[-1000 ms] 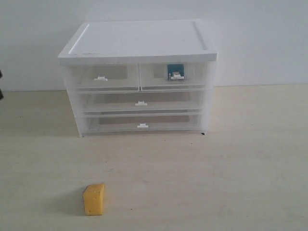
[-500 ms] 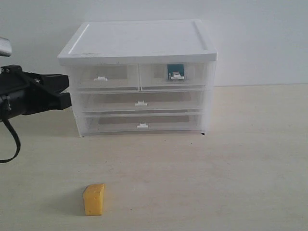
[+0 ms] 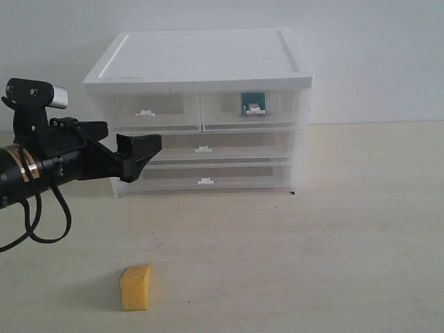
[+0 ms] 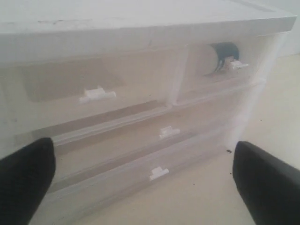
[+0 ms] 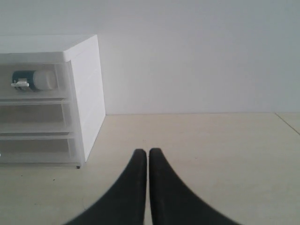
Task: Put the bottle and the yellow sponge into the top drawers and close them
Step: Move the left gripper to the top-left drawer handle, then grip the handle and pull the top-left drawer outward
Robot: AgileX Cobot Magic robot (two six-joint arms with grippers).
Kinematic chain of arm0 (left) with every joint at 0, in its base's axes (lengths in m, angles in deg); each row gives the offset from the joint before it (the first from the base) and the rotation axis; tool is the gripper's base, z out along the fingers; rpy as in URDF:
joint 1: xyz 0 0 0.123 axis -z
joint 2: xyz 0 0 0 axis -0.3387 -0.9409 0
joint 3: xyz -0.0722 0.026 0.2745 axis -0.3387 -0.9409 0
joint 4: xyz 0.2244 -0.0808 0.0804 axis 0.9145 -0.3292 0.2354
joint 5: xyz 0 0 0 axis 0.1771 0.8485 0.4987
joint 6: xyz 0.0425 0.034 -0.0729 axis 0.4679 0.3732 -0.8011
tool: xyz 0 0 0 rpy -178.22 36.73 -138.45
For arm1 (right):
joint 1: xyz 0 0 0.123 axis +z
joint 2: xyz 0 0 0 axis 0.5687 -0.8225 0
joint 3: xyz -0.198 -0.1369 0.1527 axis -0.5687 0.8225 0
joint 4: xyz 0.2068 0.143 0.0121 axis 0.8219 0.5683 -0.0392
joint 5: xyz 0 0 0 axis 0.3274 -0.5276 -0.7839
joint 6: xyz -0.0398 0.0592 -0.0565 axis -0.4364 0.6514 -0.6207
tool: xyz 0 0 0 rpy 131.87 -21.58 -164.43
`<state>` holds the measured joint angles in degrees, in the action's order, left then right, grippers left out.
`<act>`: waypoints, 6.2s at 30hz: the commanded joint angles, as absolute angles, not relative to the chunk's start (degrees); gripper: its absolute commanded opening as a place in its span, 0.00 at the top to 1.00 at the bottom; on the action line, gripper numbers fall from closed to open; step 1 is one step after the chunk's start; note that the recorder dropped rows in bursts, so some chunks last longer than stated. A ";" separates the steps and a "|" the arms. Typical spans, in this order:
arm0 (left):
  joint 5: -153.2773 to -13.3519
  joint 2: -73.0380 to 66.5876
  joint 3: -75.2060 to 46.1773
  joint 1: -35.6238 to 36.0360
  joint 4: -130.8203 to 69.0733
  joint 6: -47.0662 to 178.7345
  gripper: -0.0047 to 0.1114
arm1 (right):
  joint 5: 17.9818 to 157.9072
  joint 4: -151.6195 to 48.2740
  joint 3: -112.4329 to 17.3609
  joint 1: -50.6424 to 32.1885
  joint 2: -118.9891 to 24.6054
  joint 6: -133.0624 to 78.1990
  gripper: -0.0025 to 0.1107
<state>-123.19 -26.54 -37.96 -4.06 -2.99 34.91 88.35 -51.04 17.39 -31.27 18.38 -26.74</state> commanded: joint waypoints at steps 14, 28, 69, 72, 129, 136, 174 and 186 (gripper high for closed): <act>-142.15 -34.70 -37.28 14.51 -56.60 82.24 0.27 | 88.35 -50.92 17.36 -31.80 18.68 -27.09 0.98; -150.82 -44.02 -29.76 15.98 -60.87 77.26 0.27 | 88.35 -50.92 17.36 -31.80 18.68 -27.09 0.98; -146.63 -48.09 -25.37 11.38 -58.91 75.58 0.92 | 88.35 -50.92 17.36 -31.80 18.68 -27.09 0.98; -145.72 -47.78 -25.88 11.75 -58.91 75.53 0.92 | 88.35 -50.92 17.36 -31.80 18.68 -27.09 0.98; -152.64 -44.24 -32.45 14.79 -60.79 75.31 0.92 | 88.35 -50.92 17.36 -31.80 18.68 -27.09 0.98; -152.74 -40.43 -39.87 17.85 -63.61 75.12 0.92 | 88.35 -50.92 17.36 -31.80 18.68 -27.09 0.98; -149.69 -38.18 -45.83 25.42 -63.58 73.39 0.57 | 88.35 -50.92 17.36 -31.80 18.68 -27.09 0.98; -133.60 -33.21 -45.83 25.42 -65.82 75.38 0.31 | 87.94 -50.92 17.36 -31.80 18.68 -27.21 0.98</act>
<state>-140.70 -35.80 -45.52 24.93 -63.71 74.11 87.94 -51.04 17.39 -31.27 18.38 -26.74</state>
